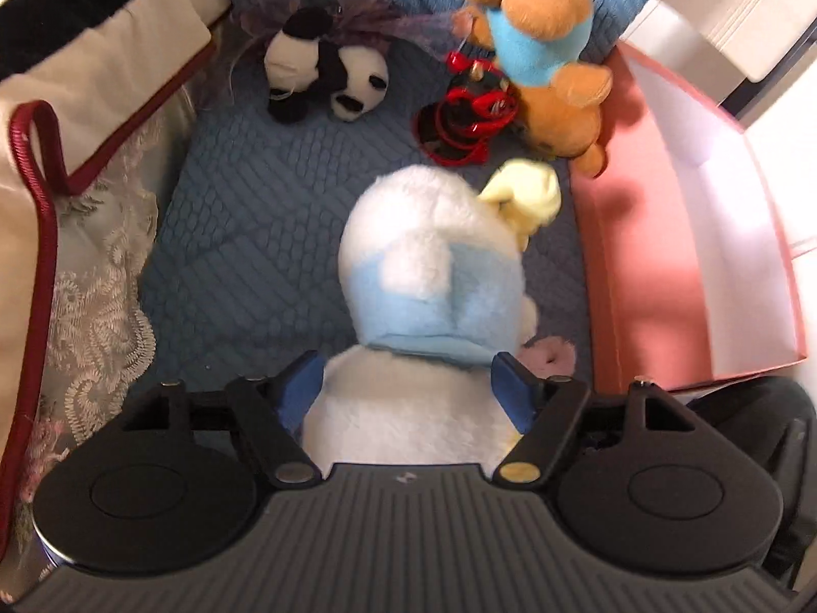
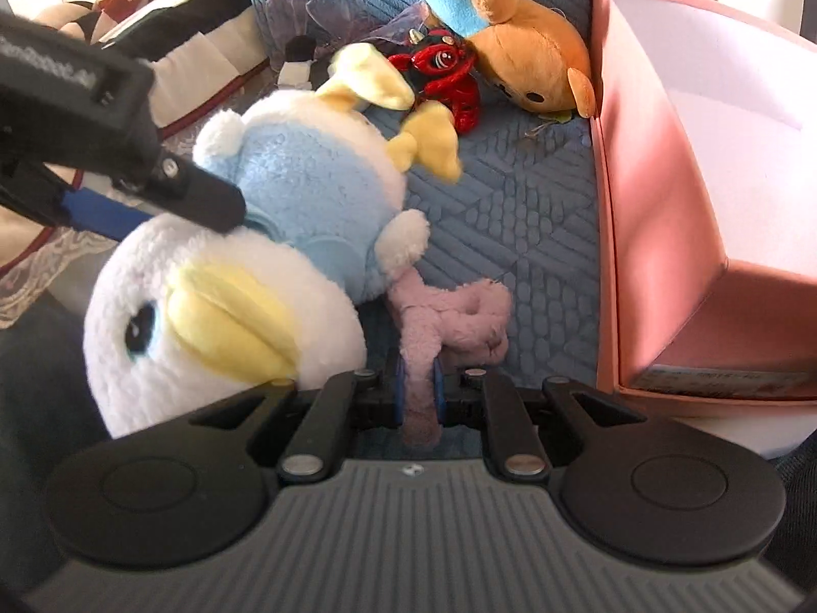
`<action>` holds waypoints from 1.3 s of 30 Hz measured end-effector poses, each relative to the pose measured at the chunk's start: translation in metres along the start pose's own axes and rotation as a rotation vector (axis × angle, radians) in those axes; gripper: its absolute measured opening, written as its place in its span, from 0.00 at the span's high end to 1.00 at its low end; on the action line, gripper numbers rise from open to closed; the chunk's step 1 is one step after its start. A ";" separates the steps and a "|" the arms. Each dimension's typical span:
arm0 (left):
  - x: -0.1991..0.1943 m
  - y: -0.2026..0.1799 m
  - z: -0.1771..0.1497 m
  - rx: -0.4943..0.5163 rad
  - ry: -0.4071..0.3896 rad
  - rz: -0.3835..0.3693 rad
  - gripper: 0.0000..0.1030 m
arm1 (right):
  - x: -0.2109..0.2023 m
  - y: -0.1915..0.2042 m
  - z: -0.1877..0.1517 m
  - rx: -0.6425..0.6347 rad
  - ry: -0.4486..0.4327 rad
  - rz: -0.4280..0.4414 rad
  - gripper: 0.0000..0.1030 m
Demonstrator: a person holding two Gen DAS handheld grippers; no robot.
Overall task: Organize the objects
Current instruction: 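Lift the hair clip with the right tool while the left tool lifts the penguin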
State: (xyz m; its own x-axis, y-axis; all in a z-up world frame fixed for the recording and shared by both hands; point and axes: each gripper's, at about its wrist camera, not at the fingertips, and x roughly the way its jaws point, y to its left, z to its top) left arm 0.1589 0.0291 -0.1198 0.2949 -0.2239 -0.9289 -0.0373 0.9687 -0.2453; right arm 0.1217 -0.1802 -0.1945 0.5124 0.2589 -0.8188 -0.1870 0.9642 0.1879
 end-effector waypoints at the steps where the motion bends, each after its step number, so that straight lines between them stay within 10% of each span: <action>1: 0.001 -0.001 0.001 0.010 0.002 0.008 0.23 | 0.001 -0.001 0.000 0.003 0.001 0.003 0.86; 11: 0.017 0.022 -0.024 -0.166 -0.034 -0.089 0.05 | 0.004 -0.006 -0.003 0.044 0.029 0.032 0.84; 16: 0.027 0.012 -0.035 -0.168 -0.056 -0.063 0.00 | 0.006 -0.012 -0.006 0.084 0.066 0.022 0.60; 39: 0.034 0.015 -0.050 -0.248 -0.133 -0.099 0.00 | 0.000 -0.003 -0.008 -0.013 0.049 -0.023 0.84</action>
State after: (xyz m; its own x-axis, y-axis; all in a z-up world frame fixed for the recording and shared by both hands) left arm 0.1202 0.0302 -0.1687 0.4304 -0.2841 -0.8568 -0.2299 0.8834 -0.4084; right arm 0.1158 -0.1833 -0.1992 0.4753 0.2337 -0.8482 -0.1872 0.9689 0.1621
